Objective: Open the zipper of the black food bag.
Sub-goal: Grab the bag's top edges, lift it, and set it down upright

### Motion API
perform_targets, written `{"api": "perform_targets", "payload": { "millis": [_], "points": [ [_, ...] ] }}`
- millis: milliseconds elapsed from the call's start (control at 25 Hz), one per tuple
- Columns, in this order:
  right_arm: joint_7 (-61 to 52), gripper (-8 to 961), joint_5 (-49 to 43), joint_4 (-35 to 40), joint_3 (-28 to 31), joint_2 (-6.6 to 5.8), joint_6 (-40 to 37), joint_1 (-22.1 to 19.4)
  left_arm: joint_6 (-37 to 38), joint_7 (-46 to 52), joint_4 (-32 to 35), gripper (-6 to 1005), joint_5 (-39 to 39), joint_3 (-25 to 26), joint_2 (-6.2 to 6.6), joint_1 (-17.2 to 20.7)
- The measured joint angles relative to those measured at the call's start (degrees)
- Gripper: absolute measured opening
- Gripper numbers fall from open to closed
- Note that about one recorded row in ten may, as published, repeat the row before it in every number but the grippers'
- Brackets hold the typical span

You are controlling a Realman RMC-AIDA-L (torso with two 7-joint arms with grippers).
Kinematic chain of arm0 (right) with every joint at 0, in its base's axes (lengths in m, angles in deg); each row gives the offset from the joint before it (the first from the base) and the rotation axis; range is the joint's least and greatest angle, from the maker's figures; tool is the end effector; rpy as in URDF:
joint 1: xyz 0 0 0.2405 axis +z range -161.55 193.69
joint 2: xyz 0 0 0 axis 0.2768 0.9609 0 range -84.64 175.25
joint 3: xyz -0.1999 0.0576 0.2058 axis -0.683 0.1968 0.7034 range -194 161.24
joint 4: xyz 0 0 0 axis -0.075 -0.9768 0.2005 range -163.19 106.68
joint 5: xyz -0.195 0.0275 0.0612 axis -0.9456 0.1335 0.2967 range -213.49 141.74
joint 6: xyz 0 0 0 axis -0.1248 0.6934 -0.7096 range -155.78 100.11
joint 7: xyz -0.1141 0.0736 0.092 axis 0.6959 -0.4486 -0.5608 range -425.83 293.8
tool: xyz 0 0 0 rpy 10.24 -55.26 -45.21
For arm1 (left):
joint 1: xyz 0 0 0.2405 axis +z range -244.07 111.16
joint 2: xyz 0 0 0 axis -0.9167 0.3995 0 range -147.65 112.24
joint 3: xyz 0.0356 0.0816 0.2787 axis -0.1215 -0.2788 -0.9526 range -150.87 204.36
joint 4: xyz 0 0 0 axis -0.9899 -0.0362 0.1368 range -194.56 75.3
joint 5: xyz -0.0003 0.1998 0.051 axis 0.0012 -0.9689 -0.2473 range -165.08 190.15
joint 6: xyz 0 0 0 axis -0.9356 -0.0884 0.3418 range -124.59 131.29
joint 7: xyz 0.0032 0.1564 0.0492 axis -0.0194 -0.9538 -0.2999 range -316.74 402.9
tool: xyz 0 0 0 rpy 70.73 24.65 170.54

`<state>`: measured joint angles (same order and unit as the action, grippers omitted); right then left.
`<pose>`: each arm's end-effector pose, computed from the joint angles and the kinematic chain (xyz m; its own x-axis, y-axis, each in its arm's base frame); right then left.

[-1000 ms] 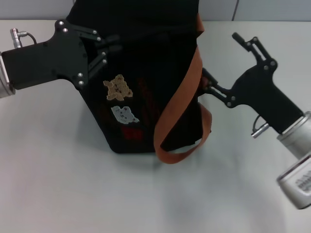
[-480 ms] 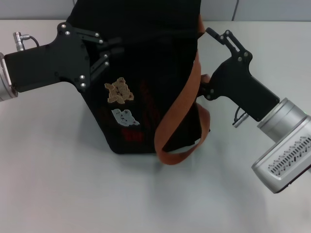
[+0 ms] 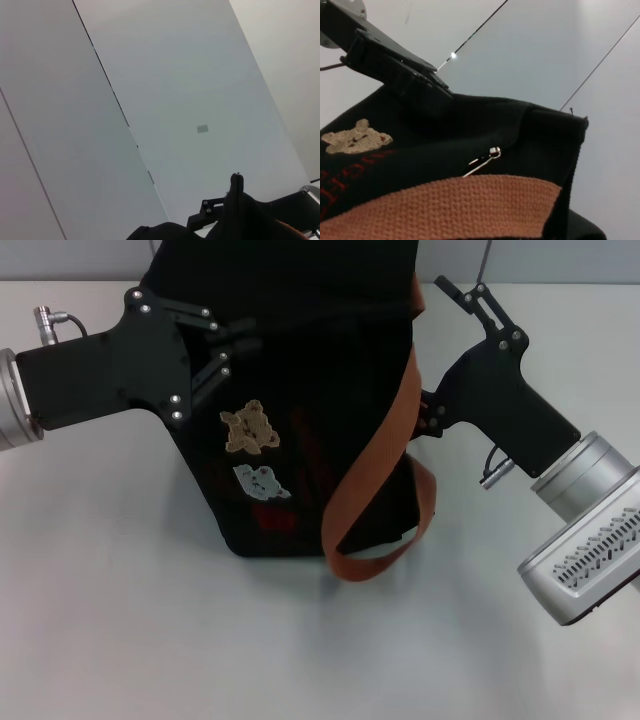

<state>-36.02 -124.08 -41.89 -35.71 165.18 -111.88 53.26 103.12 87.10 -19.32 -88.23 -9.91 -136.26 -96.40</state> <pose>0.2301 0.3479 -0.0997 0.7819 0.5848 -0.2160 0.0426 -0.3958 -0.9173 -0.2414 0.3498 0.0082 0.7624 -0.3752 0.5272 -0.0685 -0.8570 -0.5108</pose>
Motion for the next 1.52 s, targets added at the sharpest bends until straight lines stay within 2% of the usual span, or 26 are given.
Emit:
{"api": "perform_targets", "payload": {
  "millis": [440,760,1160,1520],
  "points": [
    [5.46,831,-4.14,-0.31,0.01,0.0,-0.07,-2.75,-0.15,-0.07,-0.26,67,0.0,0.0,0.02,-0.19],
    [10.76,828,-4.45,-4.12,5.61,0.0,1.2,-1.04,0.03,-0.25,-0.89,67,-0.18,-0.08,-0.01,-0.96],
    [11.16,803,-4.45,-4.87,6.06,0.0,1.37,-0.23,0.04,-0.26,-0.94,68,0.13,-0.77,0.0,-0.99],
    [10.72,781,-4.44,-5.45,5.91,0.01,0.91,-2.04,-0.1,-0.26,-1.02,66,0.14,-0.8,0.0,-1.0]
  ]
}}
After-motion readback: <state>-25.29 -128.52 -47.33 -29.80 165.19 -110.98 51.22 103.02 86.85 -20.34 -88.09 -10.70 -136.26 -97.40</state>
